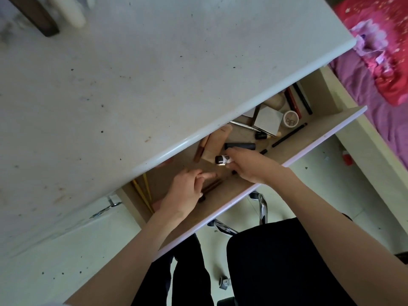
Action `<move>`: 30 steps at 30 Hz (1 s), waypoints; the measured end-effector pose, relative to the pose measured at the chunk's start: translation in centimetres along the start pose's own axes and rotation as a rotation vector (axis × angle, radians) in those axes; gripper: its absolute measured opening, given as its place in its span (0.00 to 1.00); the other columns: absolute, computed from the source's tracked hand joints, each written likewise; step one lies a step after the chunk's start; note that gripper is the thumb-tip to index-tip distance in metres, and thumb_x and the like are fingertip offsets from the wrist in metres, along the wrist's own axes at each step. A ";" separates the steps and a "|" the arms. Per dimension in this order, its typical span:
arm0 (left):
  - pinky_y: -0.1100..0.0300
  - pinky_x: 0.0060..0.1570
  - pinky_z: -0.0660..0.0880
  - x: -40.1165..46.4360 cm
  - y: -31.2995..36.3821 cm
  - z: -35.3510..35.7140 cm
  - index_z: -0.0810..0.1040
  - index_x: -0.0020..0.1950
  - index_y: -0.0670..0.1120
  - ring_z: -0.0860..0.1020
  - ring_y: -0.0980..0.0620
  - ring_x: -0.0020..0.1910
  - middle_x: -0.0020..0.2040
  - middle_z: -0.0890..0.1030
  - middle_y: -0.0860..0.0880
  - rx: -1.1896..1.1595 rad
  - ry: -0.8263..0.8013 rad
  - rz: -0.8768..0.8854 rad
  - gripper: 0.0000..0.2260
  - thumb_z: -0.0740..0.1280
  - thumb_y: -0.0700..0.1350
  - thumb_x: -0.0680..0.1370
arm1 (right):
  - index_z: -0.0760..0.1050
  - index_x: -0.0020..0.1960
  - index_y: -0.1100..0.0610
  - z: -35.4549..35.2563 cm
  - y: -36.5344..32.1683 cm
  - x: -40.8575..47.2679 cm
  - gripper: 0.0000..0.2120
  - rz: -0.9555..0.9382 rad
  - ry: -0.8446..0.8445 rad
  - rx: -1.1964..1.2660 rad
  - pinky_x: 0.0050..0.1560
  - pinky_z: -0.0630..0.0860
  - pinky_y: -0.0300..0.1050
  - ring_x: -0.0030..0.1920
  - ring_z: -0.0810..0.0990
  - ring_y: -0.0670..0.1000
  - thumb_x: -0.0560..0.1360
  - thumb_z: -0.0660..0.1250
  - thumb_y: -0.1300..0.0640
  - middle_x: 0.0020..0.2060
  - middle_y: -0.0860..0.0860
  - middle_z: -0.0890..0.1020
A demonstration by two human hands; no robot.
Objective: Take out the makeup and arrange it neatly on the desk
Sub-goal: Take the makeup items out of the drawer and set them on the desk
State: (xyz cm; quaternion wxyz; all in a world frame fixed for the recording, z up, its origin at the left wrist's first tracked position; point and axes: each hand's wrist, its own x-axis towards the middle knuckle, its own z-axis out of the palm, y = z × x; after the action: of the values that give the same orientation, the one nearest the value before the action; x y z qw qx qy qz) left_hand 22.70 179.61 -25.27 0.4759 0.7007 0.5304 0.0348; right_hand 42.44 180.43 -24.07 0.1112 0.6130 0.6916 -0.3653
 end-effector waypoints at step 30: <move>0.60 0.51 0.64 18.2 8.8 -17.1 0.71 0.58 0.30 0.71 0.39 0.57 0.55 0.73 0.31 -0.228 0.618 -0.035 0.15 0.63 0.40 0.76 | 0.63 0.72 0.56 -20.1 -5.8 17.4 0.25 0.160 0.839 0.650 0.48 0.65 0.33 0.53 0.73 0.51 0.76 0.63 0.60 0.60 0.56 0.73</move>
State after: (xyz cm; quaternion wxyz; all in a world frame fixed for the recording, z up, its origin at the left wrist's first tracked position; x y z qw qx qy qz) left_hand 27.42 204.62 -18.07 0.3681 0.5901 0.6544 0.2967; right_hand 39.05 206.83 -18.15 -0.3429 0.7600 0.4791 -0.2744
